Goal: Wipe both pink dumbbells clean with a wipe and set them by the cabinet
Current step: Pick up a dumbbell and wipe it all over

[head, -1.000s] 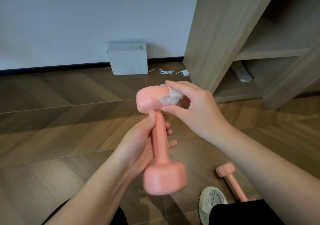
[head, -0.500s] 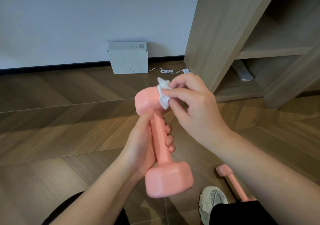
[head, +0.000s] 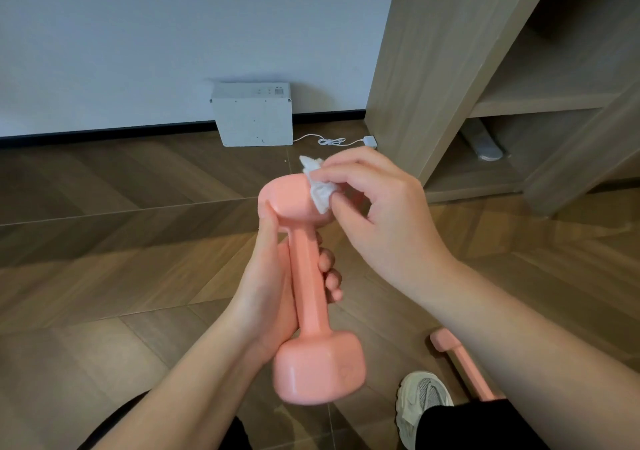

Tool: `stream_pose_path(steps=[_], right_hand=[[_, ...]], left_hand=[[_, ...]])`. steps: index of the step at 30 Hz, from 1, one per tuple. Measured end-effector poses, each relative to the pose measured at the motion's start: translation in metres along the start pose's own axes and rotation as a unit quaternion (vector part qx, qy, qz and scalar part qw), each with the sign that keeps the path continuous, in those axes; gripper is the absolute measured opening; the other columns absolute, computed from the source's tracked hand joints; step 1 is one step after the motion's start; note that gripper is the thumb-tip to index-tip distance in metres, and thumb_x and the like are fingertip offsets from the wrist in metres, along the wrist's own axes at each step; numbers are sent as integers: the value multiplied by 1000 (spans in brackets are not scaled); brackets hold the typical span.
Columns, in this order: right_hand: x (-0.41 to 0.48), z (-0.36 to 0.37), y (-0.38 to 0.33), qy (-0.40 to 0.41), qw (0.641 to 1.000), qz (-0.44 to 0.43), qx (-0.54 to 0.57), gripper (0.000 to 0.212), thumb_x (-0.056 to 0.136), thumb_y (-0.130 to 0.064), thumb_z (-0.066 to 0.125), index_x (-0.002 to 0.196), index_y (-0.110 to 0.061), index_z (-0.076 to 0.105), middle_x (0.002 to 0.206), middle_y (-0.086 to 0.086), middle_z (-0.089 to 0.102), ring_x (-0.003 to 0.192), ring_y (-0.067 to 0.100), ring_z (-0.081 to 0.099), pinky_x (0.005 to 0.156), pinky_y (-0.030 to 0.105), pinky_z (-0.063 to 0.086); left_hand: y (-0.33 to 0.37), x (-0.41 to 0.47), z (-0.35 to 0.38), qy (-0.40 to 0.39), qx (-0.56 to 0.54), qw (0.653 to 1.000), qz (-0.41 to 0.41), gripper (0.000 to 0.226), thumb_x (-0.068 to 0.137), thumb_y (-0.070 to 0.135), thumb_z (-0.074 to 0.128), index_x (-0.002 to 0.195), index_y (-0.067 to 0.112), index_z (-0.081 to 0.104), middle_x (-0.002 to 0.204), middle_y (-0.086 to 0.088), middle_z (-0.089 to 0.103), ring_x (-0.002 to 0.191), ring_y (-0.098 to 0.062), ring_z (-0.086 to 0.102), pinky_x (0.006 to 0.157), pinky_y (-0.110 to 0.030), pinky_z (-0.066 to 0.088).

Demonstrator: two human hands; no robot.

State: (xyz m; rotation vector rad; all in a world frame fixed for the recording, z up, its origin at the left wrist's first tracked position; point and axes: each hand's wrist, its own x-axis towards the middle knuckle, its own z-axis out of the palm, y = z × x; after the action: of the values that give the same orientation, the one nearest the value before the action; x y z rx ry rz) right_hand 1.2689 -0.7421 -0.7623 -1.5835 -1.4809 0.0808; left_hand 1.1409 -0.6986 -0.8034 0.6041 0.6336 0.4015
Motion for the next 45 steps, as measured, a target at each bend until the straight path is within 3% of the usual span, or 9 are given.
stream_pose_path(steps=[3,8,12,17,22,28,32,38,45], right_hand=[[-5,4,-2,-8,999,-48,-7,26,81,12,59,98,-3,73,105,5,65,99,15,61,84,19,46],[-6,0,5,21,999,24,-26,22,79,11,58,89,-4,71,97,2,65,89,10,59,76,15,43],[-12,5,2,8,999,-18,-28,22,81,10,58,91,-5,71,100,2,63,92,13,59,76,18,45],[-12,-2,6,7,998,60,-34,17,83,6,60,88,-7,70,96,-1,62,87,7,57,73,16,44],[-14,4,-4,11,999,-40,3,22,81,12,58,92,-2,70,100,6,63,88,12,59,73,23,49],[-14,-1,4,9,998,45,-37,15,83,6,60,88,-6,69,96,0,62,89,8,57,75,18,45],[-17,9,-2,-29,999,-25,-34,15,84,6,59,89,-5,69,99,2,62,88,13,59,75,23,48],[-13,8,8,-11,995,95,-32,14,83,3,59,79,-8,66,91,0,63,83,10,56,70,18,41],[-11,13,-4,-16,1000,-18,-14,15,81,7,61,89,-2,69,99,3,63,92,11,58,75,19,47]], left_hand=[[0,3,-1,7,-1,1000,-4,88,86,81,23,111,7,63,87,-14,51,74,-23,50,63,-35,46],[-3,2,-2,35,2,999,-17,83,88,78,21,90,6,63,68,-7,51,56,-18,49,52,-29,46],[-2,4,-1,34,-13,999,-18,87,90,76,19,108,2,62,70,-10,52,58,-21,52,59,-33,46],[-2,4,1,49,-34,998,-25,83,91,74,16,92,5,61,63,-9,51,52,-21,50,51,-28,46],[-2,6,3,52,-46,997,-34,85,94,71,16,99,4,68,77,-11,58,60,-21,52,51,-29,44],[1,0,1,71,-44,994,-69,84,88,79,21,77,7,62,63,-5,51,49,-18,44,43,-22,39],[3,1,2,76,-29,995,-58,89,78,89,24,69,8,58,59,-7,45,47,-18,42,42,-23,37],[5,1,2,67,-58,995,-51,89,83,84,27,103,5,63,66,-8,46,48,-17,42,45,-23,38],[4,4,-5,115,-21,993,-36,82,93,73,22,87,3,66,67,-9,55,53,-20,49,51,-29,42]])
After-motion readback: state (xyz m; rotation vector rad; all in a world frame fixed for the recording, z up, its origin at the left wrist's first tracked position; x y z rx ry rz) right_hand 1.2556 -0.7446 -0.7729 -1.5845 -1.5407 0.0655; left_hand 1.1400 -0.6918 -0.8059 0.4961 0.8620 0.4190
